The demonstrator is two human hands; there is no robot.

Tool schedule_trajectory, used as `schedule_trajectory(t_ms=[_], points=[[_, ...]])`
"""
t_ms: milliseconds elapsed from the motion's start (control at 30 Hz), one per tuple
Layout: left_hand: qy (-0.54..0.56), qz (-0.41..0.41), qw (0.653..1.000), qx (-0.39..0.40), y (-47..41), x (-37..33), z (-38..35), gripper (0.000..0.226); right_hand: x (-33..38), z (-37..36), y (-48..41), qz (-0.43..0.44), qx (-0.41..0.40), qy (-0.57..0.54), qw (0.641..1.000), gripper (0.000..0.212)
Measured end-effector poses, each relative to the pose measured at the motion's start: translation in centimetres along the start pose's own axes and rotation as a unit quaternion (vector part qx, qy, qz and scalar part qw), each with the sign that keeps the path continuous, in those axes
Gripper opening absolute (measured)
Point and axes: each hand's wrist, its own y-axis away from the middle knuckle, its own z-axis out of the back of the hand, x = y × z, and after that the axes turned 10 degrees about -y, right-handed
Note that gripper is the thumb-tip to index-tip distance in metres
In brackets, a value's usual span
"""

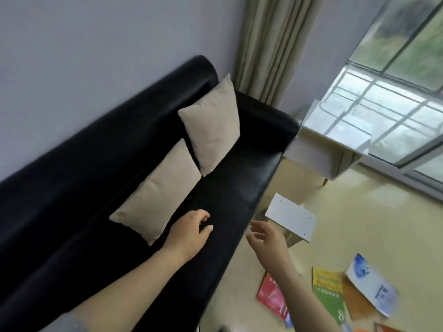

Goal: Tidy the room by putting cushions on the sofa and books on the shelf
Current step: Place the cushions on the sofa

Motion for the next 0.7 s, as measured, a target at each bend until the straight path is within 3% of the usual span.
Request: schedule_trajectory(t_ms=[367, 700], points=[[-0.027, -0.164, 0.981, 0.097, 7.0, -12.3, -8.8, 0.035, -11.3, 10.2, 14.8, -0.093, -0.184, -0.054, 0.977, 0.030], [-0.070, -0.256, 0.948, 0.176, 20.3, -18.5, -17.7, 0.030, -22.2, 14.2, 31.3, -0.169, -0.264, -0.117, 0.942, 0.032]])
